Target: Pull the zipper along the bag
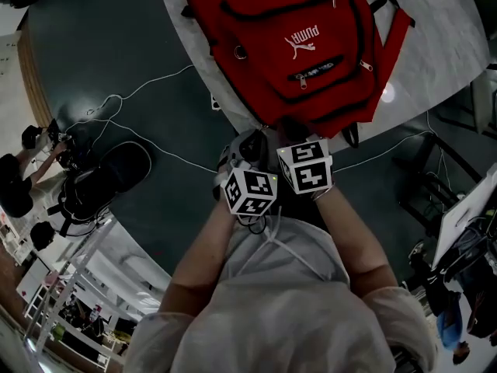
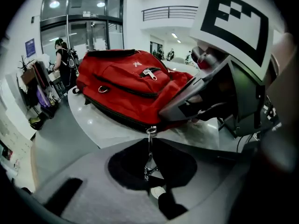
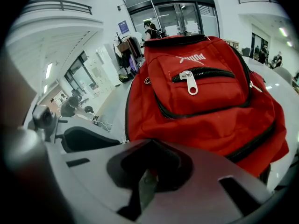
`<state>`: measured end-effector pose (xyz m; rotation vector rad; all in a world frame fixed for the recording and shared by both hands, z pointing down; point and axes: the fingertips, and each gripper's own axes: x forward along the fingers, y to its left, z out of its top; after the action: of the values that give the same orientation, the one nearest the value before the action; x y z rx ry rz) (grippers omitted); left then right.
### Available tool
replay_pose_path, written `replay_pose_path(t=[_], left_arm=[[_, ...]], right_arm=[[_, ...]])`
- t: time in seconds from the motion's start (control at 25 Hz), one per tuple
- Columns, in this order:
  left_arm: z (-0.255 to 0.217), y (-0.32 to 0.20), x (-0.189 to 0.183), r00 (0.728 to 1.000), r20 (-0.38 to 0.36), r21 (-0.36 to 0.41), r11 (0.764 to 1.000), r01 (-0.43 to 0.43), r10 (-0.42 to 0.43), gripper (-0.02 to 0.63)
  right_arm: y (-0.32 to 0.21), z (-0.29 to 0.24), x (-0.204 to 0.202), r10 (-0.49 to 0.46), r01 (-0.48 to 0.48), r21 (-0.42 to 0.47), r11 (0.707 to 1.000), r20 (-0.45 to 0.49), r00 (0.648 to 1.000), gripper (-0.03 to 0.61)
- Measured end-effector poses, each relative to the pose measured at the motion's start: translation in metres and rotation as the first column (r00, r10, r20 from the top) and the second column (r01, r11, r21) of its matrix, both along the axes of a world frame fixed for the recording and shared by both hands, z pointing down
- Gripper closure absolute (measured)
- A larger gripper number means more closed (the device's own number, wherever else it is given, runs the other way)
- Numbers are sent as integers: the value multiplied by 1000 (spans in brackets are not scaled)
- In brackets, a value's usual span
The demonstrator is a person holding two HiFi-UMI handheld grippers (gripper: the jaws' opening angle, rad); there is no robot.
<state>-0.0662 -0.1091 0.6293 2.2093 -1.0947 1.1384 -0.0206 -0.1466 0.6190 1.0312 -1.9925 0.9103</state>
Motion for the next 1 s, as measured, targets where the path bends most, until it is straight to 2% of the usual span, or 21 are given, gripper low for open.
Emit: replay_pose_path(t=[0.12, 0.24, 0.36, 0.44, 0.52, 0.8, 1.0], left_arm=[[2, 0, 4, 999, -28, -83, 996, -21, 18, 589], [2, -1, 4, 995, -93, -176, 984, 7, -24, 591], [1, -2, 1, 997, -70, -221, 975, 1, -17, 591], [1, -5, -1, 999, -33, -214, 976, -28, 21, 591], [2, -7, -1, 999, -27, -209, 977, -35, 30, 592], [-2, -26, -25, 999, 38, -110, 994, 16, -12, 591], [-4, -47, -39, 998, 39, -85, 995, 54, -51, 591]], right_arm=[[-1, 0, 0, -7, 7, 7, 1000, -1, 1000, 552], [-3, -1, -1, -17, 17, 11, 1000, -2, 1000, 552], [-2, -1, -2, -34, 34, 5, 999, 0, 999, 552], [-3, -2, -2, -43, 43, 12, 999, -1, 999, 552], [-3, -1, 0, -49, 49, 20, 999, -9, 999, 552], [0, 0, -3, -75, 75, -29, 997, 5, 997, 552], [0, 0, -1, -82, 83, -40, 996, 21, 996, 552]])
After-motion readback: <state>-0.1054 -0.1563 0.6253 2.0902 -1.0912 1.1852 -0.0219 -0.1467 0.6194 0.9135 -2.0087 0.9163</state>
